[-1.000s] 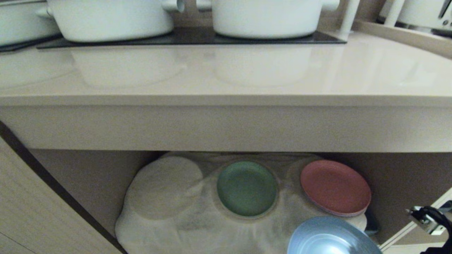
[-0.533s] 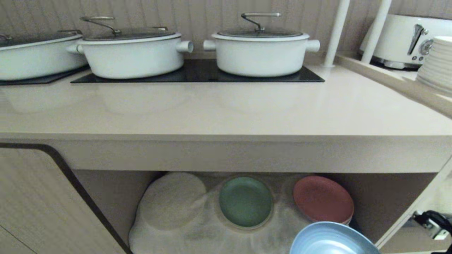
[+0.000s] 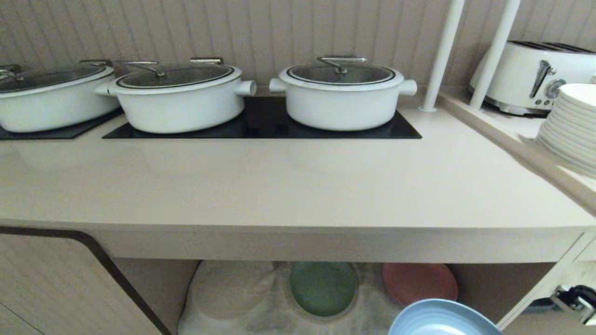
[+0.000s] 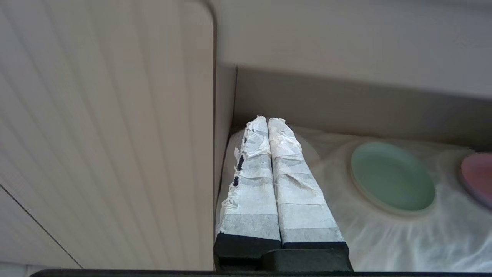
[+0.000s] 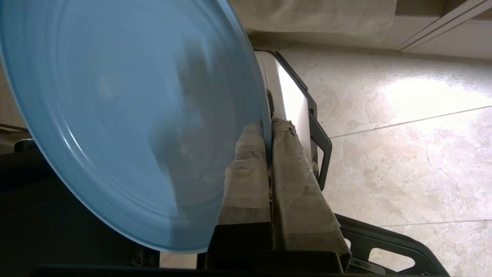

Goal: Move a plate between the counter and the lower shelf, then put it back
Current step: Put the plate

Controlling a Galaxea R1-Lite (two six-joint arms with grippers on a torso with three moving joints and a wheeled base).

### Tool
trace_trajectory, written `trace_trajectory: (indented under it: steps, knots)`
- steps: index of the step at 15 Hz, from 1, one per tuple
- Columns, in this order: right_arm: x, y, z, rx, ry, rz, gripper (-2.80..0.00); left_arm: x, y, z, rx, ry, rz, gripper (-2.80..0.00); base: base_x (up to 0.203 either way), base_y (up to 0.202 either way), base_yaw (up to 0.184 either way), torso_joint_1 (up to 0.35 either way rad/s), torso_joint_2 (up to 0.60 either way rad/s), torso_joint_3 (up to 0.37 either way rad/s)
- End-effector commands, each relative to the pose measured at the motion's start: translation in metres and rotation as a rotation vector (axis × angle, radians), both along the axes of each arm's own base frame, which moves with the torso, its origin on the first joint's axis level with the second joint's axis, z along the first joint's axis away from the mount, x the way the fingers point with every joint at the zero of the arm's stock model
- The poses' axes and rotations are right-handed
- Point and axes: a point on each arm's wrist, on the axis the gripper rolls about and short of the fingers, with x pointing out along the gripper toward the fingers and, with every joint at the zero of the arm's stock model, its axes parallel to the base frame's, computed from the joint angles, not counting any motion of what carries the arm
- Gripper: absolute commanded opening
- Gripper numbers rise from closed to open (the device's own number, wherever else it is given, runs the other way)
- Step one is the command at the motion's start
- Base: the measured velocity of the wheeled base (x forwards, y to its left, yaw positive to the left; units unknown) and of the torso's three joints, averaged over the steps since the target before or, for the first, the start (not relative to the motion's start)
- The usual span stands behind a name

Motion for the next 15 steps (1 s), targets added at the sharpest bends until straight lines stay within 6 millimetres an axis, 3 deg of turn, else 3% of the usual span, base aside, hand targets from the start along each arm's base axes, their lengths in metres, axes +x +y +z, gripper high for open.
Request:
trace_trajectory:
  steps: [1, 15]
  knots:
    - [-0.0015, -0.0001, 0.001, 0.004, -0.006, 0.001, -2.8, 0.0, 0.0, 0.0, -0.001, 0.0, 0.001, -2.8, 0.0, 0.0, 0.0, 0.278, -0.52, -0.244]
    - [-0.0005, 0.0001, 0.0019, 0.004, -0.01, 0.002, -2.8, -0.0001, 0.0, 0.0001, -0.001, -0.001, 0.001, -2.8, 0.0, 0.0, 0.0, 0.289, -0.57, -0.274]
